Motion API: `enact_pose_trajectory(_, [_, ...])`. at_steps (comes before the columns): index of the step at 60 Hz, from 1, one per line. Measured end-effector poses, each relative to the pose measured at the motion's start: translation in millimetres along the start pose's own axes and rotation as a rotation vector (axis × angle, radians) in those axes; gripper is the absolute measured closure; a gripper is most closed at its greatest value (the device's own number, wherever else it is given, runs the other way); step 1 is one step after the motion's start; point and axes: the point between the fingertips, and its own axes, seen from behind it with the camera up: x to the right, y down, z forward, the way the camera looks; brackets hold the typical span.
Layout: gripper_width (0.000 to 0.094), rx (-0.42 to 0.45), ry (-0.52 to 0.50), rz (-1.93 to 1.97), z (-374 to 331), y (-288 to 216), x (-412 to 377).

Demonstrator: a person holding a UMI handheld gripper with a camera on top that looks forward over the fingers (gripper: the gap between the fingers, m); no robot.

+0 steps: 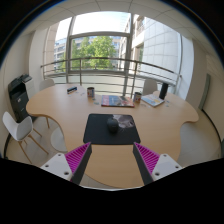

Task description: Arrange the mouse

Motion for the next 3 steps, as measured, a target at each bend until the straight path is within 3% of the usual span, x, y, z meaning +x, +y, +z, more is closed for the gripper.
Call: enact_pose_trajectory(3, [0.0091, -0.002, -0.001, -0.001, -5.0, 2.8, -1.0])
